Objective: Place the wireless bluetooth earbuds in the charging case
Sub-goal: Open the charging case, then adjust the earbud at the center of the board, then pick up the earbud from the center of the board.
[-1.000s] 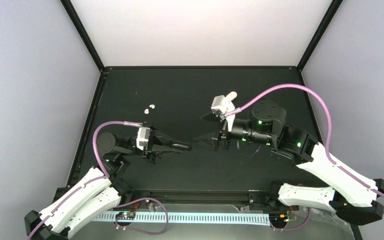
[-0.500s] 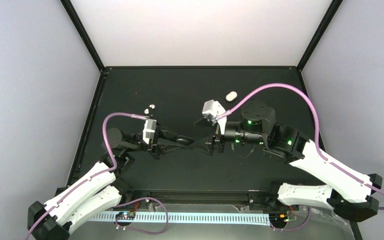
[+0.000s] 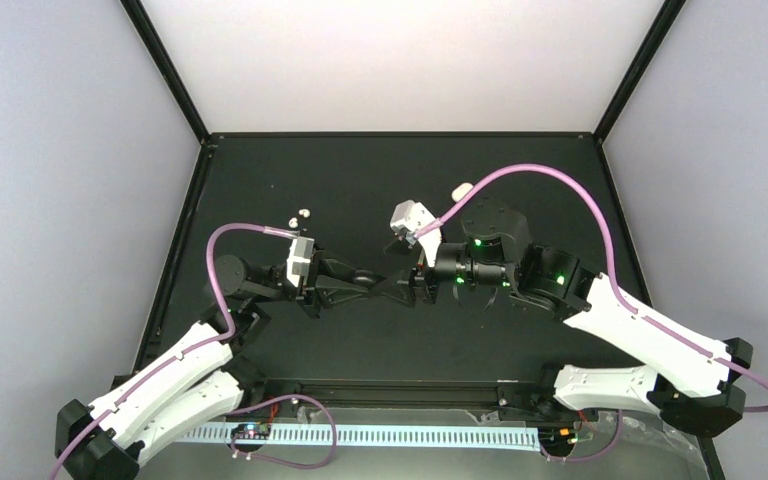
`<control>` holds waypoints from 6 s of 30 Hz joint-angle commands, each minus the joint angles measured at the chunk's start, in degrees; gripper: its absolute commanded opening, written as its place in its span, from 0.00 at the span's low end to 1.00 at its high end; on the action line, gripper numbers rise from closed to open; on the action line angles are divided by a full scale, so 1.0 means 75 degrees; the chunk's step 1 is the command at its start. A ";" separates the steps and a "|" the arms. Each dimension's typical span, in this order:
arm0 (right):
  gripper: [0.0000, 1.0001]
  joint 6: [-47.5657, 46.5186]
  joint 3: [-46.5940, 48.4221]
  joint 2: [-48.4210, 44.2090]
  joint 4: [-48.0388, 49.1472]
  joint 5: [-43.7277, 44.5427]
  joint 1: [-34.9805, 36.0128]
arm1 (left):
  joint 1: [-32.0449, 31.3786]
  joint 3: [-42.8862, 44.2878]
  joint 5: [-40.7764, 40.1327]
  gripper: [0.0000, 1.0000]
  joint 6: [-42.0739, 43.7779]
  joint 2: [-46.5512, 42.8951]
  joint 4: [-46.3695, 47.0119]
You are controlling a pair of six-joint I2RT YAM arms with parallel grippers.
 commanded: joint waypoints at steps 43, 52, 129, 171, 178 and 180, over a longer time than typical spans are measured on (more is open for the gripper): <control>0.78 0.0766 0.0374 -0.0747 0.0394 0.1789 -0.0162 | -0.0111 -0.0245 -0.0358 0.02 0.0433 -0.0545 -0.0229; 0.75 0.3093 -0.1238 -0.0841 0.1278 0.2886 -0.3081 | -0.0112 -0.0555 -0.0739 0.02 -0.0026 -0.0710 0.0071; 0.01 0.4650 -0.3604 0.3854 0.3370 0.2049 -0.5952 | -0.0106 -0.1117 -0.0777 0.02 0.0682 -0.1859 -0.1101; 0.16 0.5334 -0.3995 0.4347 0.3496 0.1897 -0.5905 | -0.0103 -0.1105 -0.0796 0.02 0.0695 -0.1920 -0.1201; 0.06 0.5287 -0.3981 0.4233 0.3465 0.1852 -0.5908 | -0.0104 -0.1106 -0.0794 0.02 0.0701 -0.1870 -0.1182; 0.03 0.5270 -0.4015 0.4160 0.3455 0.1834 -0.5905 | -0.0105 -0.1115 -0.0790 0.02 0.0690 -0.1866 -0.1172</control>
